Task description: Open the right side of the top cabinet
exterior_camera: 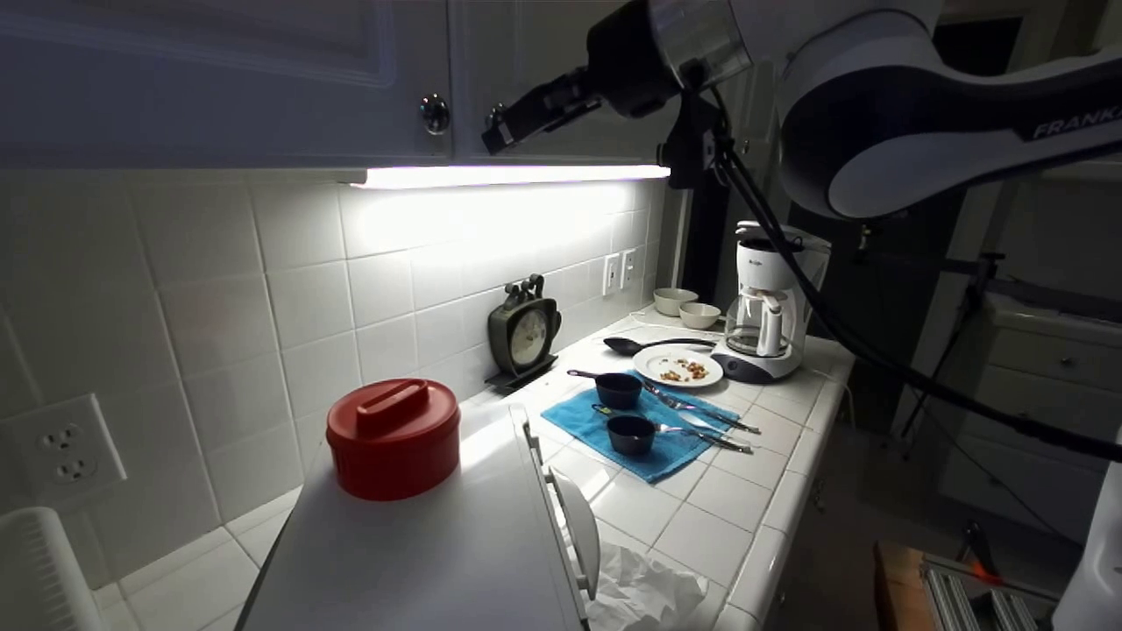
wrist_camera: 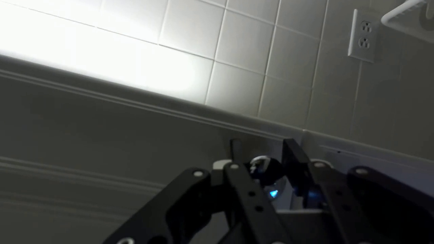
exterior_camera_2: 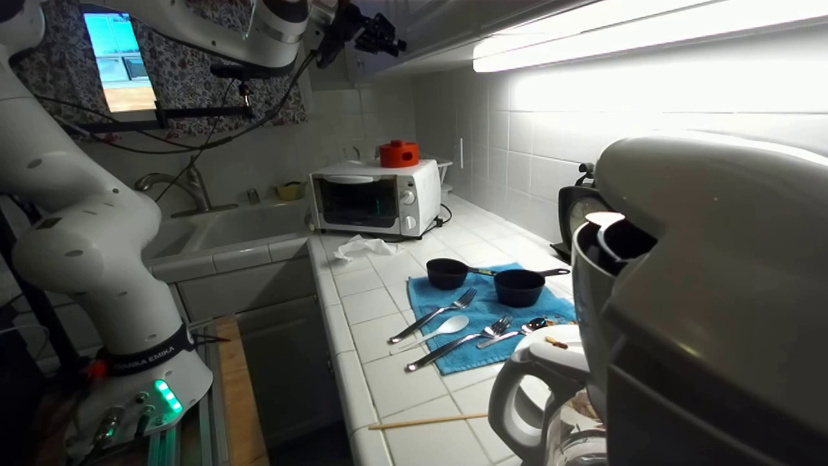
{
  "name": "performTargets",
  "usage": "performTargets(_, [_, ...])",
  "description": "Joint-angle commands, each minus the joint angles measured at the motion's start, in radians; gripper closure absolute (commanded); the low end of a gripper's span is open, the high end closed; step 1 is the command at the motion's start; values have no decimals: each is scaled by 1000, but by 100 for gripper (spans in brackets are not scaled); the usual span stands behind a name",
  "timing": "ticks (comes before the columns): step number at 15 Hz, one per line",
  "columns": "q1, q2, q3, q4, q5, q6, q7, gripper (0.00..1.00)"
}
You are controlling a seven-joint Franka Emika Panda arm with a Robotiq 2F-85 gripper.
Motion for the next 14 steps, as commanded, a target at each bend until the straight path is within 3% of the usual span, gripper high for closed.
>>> performTargets(1, [-40,-5,22,0,-36,26,37,92])
performTargets(14, [-1,-39,18,-19,-1,-5,-14,92])
